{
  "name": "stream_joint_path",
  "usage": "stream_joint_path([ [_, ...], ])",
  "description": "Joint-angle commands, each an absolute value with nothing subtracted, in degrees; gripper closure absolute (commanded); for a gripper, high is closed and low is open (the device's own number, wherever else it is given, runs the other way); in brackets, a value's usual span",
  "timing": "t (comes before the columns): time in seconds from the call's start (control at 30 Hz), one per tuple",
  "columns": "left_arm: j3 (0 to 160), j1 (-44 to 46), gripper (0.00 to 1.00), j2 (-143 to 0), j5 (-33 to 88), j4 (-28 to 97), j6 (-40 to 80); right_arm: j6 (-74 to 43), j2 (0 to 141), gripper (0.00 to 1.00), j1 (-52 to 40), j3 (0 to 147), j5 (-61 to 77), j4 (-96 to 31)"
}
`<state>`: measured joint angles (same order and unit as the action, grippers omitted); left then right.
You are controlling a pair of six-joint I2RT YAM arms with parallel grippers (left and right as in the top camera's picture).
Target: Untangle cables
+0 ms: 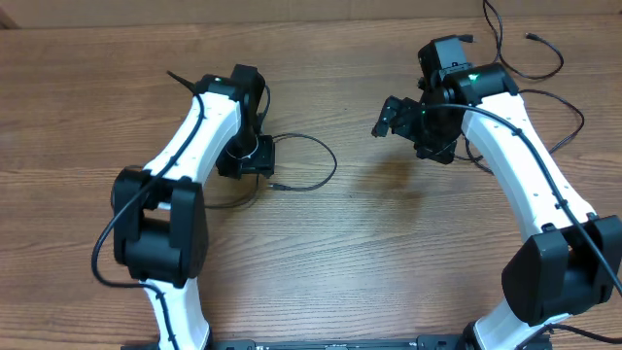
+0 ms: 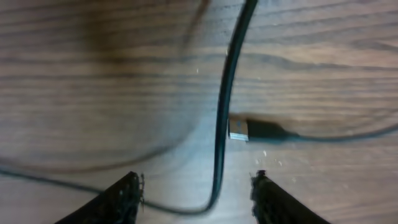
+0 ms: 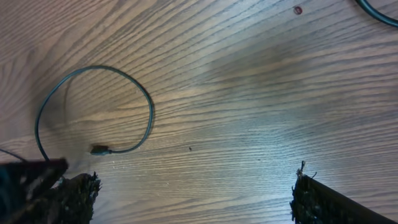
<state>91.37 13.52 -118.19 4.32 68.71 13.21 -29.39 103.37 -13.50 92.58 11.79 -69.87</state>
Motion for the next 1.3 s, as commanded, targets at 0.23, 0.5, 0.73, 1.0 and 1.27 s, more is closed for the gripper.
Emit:
stream_joint_path([
  [0.23,91.1,13.5,0.96,-125.9,9.0,66.8,9.0,-28.0,103.3,0.00,-13.8,92.9,12.1,-69.7],
  [0.5,97.5,13.5,0.96,-124.0,16.2,71.6,7.9,-28.0,103.3,0.00,-13.8,92.9,12.0,-69.1],
  [0.73,101.2,15.3,0.96,-114.5,27.1,72.4,2.5,-32.1,103.3,0.00,-12.0,92.9,9.1,-68.2],
  [1.0,101.2,21.3,0.96,-99.8,26.9,69.7,0.8,-31.2,103.3,0.00,-7.0,93.0,28.4,-64.2],
  [1.27,101.1,29.1,0.95,-96.4,24.4,69.1,0.8,-31.2,103.3,0.00,-5.9,93.0,43.7,-60.9],
])
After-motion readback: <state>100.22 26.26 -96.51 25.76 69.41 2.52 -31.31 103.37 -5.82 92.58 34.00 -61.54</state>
